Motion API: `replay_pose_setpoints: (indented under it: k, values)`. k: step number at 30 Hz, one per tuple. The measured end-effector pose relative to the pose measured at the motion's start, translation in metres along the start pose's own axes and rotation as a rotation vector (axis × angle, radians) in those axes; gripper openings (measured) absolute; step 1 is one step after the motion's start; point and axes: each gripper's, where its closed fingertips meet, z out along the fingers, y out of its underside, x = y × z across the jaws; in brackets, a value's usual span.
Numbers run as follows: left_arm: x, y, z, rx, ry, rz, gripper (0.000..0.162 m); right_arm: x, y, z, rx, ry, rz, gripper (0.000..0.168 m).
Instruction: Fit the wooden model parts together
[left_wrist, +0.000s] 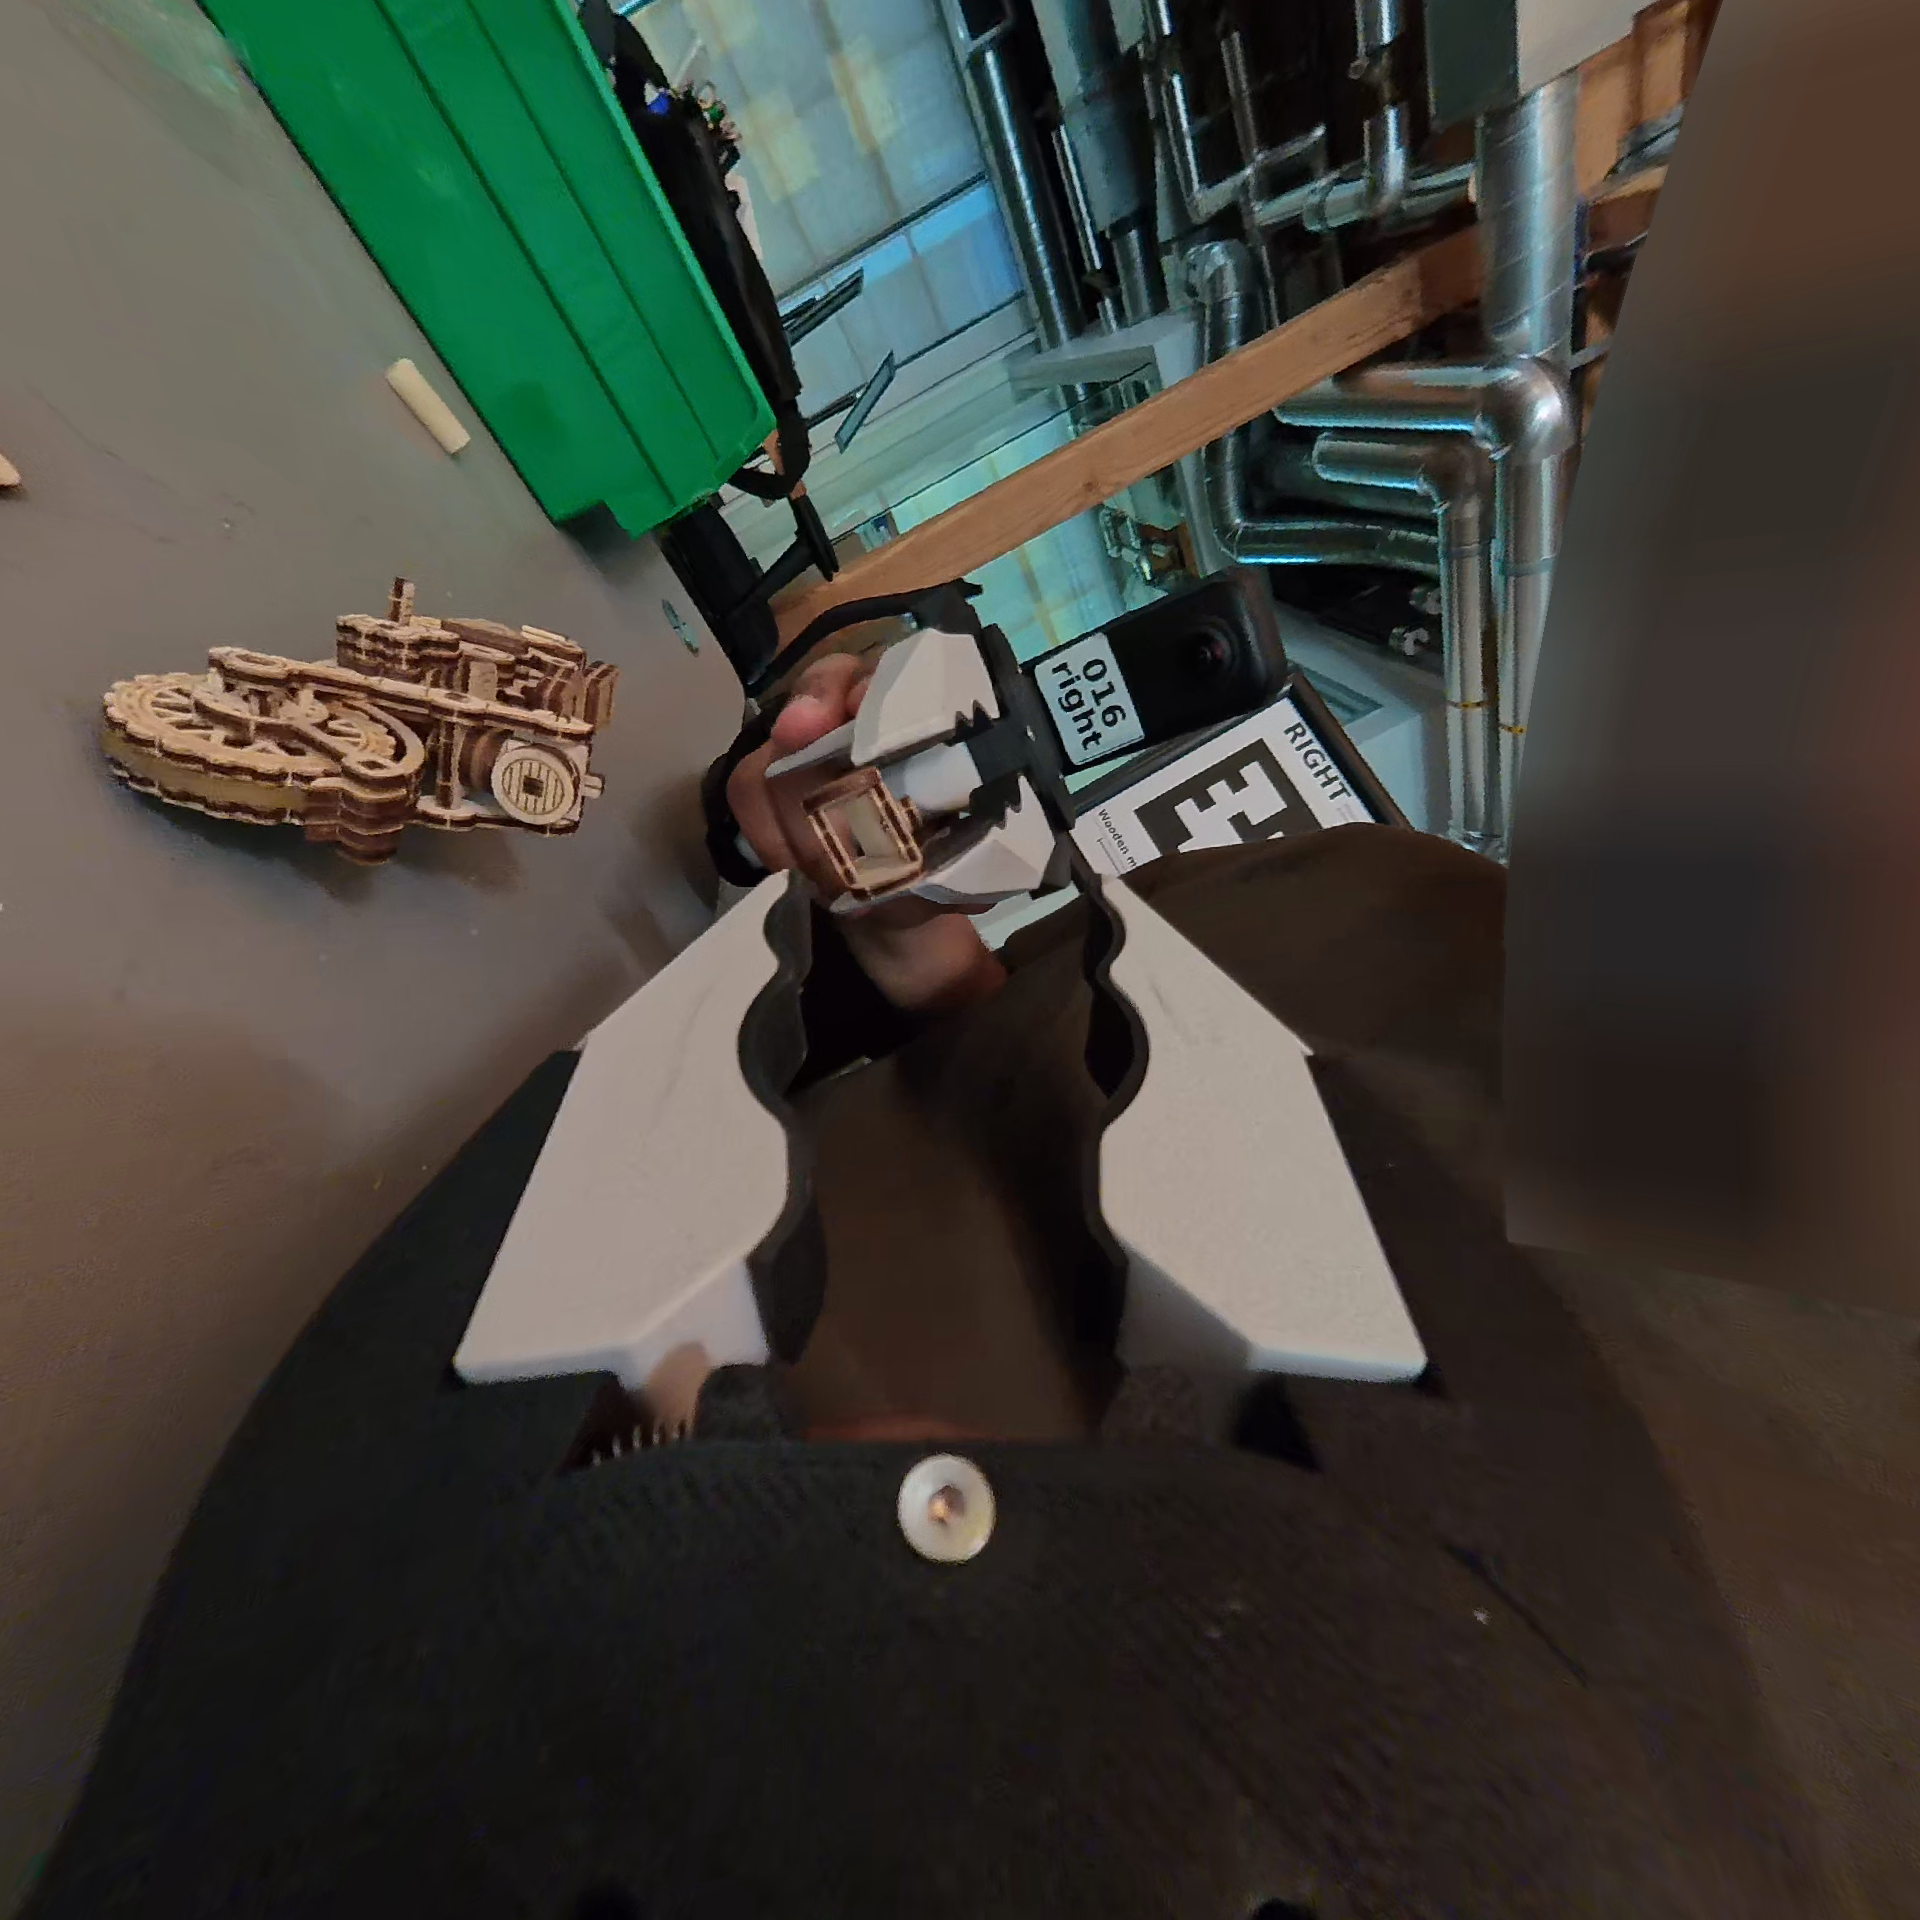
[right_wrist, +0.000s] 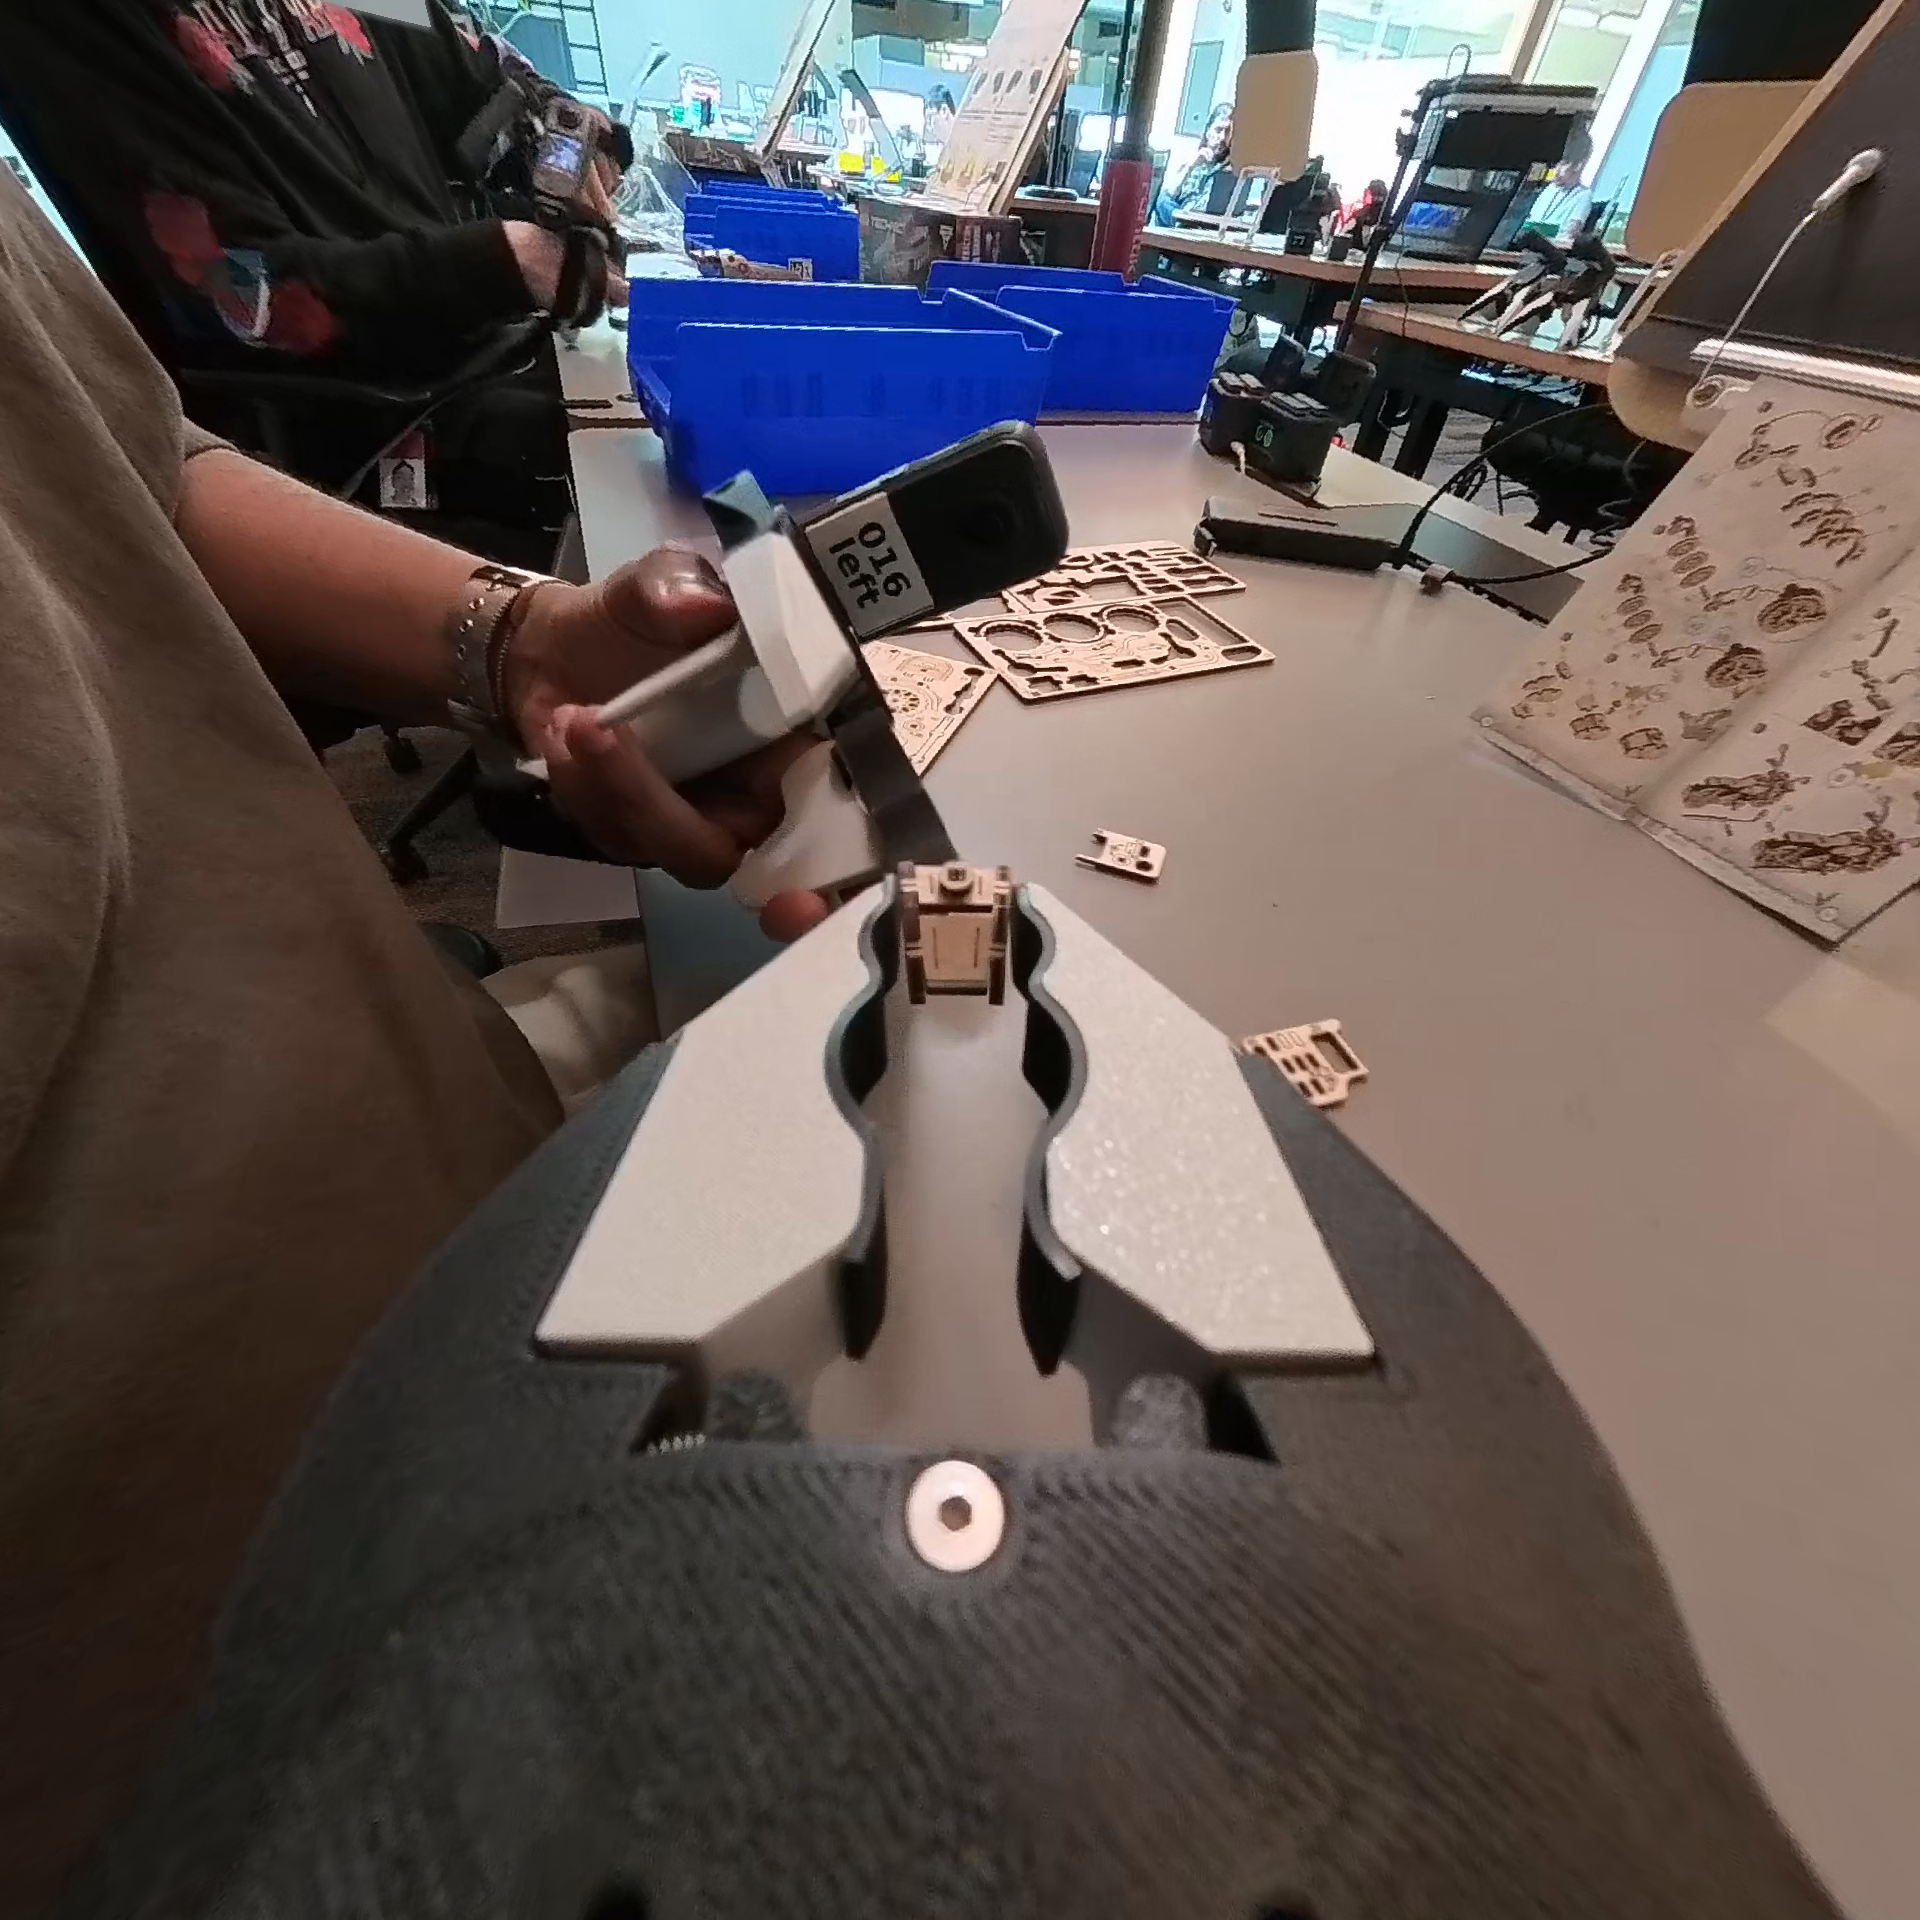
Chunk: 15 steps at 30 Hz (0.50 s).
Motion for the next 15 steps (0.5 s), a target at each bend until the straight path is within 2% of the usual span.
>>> replay_pose_setpoints:
  k: [1, 3, 5, 9, 15]
  values:
    - [-0.001, 0.000, 0.000, -0.002, -0.008, 0.006, 0.052, -0.001, 0.000, 0.000, 0.001, -0.005, -0.002, 0.019]
    - [-0.003, -0.002, 0.000, 0.011, -0.045, 0.052, 0.050, -0.003, 0.001, 0.001, -0.004, -0.011, -0.004, 0.019]
    - [-0.009, -0.005, -0.002, 0.020, -0.137, 0.186, 0.048, -0.002, 0.004, 0.002, -0.024, -0.006, -0.007, 0.019]
    - [-0.024, 0.003, -0.003, -0.059, -0.312, 0.418, 0.048, -0.010, 0.025, 0.002, -0.144, -0.083, -0.030, 0.018]
    - [-0.030, 0.017, 0.003, -0.135, -0.335, 0.445, 0.049, -0.017, 0.086, -0.005, -0.482, -0.145, -0.095, 0.019]
